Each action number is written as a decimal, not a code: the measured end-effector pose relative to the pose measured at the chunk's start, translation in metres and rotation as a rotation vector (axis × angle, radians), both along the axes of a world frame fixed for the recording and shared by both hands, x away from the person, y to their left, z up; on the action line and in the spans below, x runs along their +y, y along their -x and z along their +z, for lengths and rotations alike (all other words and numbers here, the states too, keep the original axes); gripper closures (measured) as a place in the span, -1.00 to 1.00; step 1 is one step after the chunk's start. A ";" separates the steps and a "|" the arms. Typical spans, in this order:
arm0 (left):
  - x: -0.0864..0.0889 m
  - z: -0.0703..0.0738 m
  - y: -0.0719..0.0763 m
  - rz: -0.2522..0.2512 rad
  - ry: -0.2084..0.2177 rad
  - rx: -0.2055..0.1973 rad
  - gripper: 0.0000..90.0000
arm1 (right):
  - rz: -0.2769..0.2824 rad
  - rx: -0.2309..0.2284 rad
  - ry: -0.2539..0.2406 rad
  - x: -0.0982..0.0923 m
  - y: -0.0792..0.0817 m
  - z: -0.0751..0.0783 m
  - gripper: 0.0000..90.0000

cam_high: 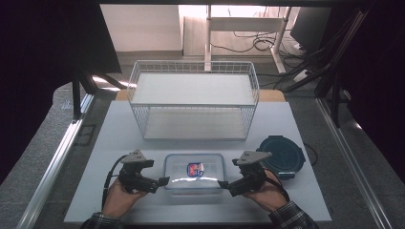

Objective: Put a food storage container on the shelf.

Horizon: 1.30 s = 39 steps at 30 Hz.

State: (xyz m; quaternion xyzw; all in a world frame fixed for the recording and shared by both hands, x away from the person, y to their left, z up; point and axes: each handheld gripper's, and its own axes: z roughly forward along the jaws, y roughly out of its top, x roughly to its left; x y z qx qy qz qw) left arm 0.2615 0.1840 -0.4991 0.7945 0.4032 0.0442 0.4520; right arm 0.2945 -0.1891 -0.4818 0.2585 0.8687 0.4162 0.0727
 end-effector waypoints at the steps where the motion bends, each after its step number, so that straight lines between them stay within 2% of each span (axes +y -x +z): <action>1: -0.002 0.000 -0.001 -0.007 -0.002 0.005 -0.93 | 0.000 0.000 0.000 0.000 0.000 0.000 -0.92; 2: -0.004 -0.001 -0.003 -0.014 -0.011 0.006 -0.92 | 0.004 0.006 0.009 0.003 0.000 -0.001 -0.93; 4: -0.010 -0.003 -0.007 -0.032 -0.012 0.026 -0.90 | -0.001 0.046 -0.001 0.008 -0.005 -0.004 -0.94; 5: -0.010 -0.003 -0.007 -0.032 -0.012 0.026 -0.90 | -0.001 0.046 -0.001 0.008 -0.005 -0.004 -0.94; 6: -0.012 -0.004 -0.009 -0.039 -0.011 0.033 -0.90 | -0.002 0.065 -0.007 0.009 -0.006 -0.005 -0.94; 7: -0.014 -0.006 -0.011 -0.043 -0.016 0.042 -0.92 | -0.003 0.106 -0.021 0.011 -0.011 -0.007 -0.94; 10: -0.016 -0.012 -0.019 -0.074 0.026 0.090 -0.97 | -0.002 0.165 -0.036 0.014 -0.017 -0.009 -0.96; 11: -0.016 -0.012 -0.019 -0.074 0.026 0.090 -0.98 | -0.002 0.165 -0.036 0.014 -0.017 -0.009 -0.96; 12: -0.017 -0.017 -0.021 -0.106 0.054 0.127 -1.00 | -0.004 0.209 -0.039 0.015 -0.021 -0.012 -1.00; 13: -0.017 -0.017 -0.021 -0.106 0.054 0.127 -1.00 | -0.004 0.209 -0.039 0.015 -0.021 -0.012 -1.00; 15: -0.019 -0.022 -0.024 -0.144 0.088 0.171 -1.00 | 0.000 0.269 -0.050 0.017 -0.026 -0.014 -1.00; 16: -0.019 -0.023 -0.025 -0.141 0.098 0.182 -1.00 | 0.011 0.314 -0.058 0.019 -0.028 -0.018 -1.00; 18: -0.019 -0.023 -0.025 -0.146 0.093 0.196 -1.00 | 0.003 0.346 -0.062 0.019 -0.030 -0.019 -1.00; 19: -0.019 -0.023 -0.025 -0.146 0.093 0.196 -1.00 | 0.003 0.346 -0.062 0.019 -0.030 -0.019 -1.00; 20: -0.018 -0.022 -0.024 -0.146 0.093 0.216 -1.00 | 0.004 0.369 -0.062 0.019 -0.031 -0.019 -1.00; 21: -0.017 -0.022 -0.024 -0.142 0.097 0.231 -0.92 | -0.003 0.416 -0.064 0.018 -0.030 -0.021 -0.99; 22: -0.013 -0.021 -0.022 -0.140 0.113 0.266 -0.85 | -0.009 0.426 -0.069 0.017 -0.030 -0.021 -0.97; 25: -0.007 -0.019 -0.019 -0.143 0.128 0.281 -0.68 | -0.022 0.442 -0.068 0.015 -0.028 -0.019 -0.87; 26: -0.003 -0.019 -0.015 -0.142 0.143 0.277 -0.54 | -0.031 0.430 -0.059 0.012 -0.025 -0.013 -0.68; 27: -0.003 -0.019 -0.015 -0.142 0.143 0.277 -0.48 | -0.031 0.430 -0.059 0.012 -0.025 -0.013 -0.68; 28: -0.001 -0.017 -0.013 -0.137 0.147 0.269 -0.48 | -0.036 0.425 -0.065 0.010 -0.024 -0.011 -0.61; 30: 0.001 -0.015 -0.009 -0.127 0.159 0.262 -0.33 | -0.045 0.433 -0.077 0.005 -0.021 -0.007 -0.43; 32: 0.005 -0.015 -0.005 -0.115 0.180 0.261 -0.19 | -0.051 0.442 -0.101 -0.001 -0.020 -0.004 -0.27; 33: 0.006 -0.015 -0.003 -0.106 0.202 0.264 -0.14 | -0.051 0.446 -0.111 -0.002 -0.019 -0.004 -0.19; 34: 0.009 -0.016 -0.002 -0.102 0.229 0.272 0.01 | -0.054 0.464 -0.141 -0.008 -0.017 -0.003 -0.05; 36: 0.013 -0.017 0.001 -0.105 0.261 0.282 0.04 | -0.054 0.470 -0.150 -0.010 -0.017 -0.002 -0.02; 38: 0.016 -0.018 0.002 -0.115 0.283 0.289 0.16 | -0.052 0.474 -0.170 -0.014 -0.011 -0.002 0.06; 39: 0.016 -0.018 0.003 -0.116 0.287 0.287 0.16 | -0.052 0.474 -0.170 -0.014 -0.011 -0.002 0.06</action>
